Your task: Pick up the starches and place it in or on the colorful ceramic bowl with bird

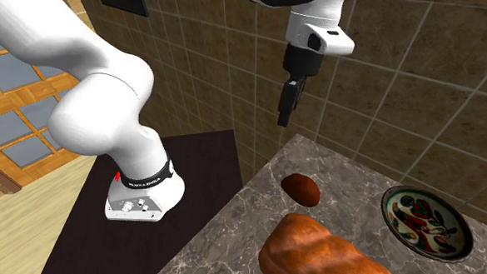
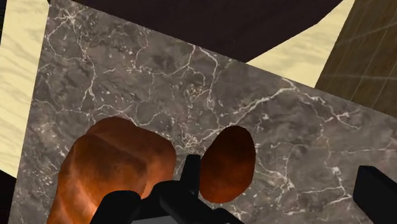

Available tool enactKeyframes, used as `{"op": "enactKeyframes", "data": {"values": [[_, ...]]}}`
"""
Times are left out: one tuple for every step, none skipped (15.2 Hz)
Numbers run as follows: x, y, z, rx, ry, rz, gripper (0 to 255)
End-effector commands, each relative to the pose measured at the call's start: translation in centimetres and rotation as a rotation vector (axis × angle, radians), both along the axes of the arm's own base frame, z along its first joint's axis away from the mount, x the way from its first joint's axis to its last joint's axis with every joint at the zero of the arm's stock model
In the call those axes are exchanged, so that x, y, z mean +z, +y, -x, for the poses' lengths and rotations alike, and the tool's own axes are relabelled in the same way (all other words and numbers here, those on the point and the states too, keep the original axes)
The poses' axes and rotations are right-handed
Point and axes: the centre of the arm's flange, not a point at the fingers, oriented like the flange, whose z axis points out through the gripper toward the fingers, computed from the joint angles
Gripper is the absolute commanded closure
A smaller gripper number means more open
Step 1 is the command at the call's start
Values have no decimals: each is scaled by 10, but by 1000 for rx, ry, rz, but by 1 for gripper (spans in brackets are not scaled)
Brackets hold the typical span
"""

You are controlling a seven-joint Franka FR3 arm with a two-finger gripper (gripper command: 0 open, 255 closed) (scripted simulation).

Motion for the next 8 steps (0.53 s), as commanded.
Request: {"op": "enactKeyframes", "data": {"values": [[-25,-5,-14,-52,10,21,0],[-38,-8,-18,-76,16,32,0],[-50,-11,-23,-101,22,43,0],[-63,-15,-28,-126,28,54,0],[-75,-18,-32,-151,34,64,0],[-87,-22,-36,-176,40,75,0],[-100,-27,-40,-200,46,86,0],[-112,-31,-44,-225,52,97,0]]}}
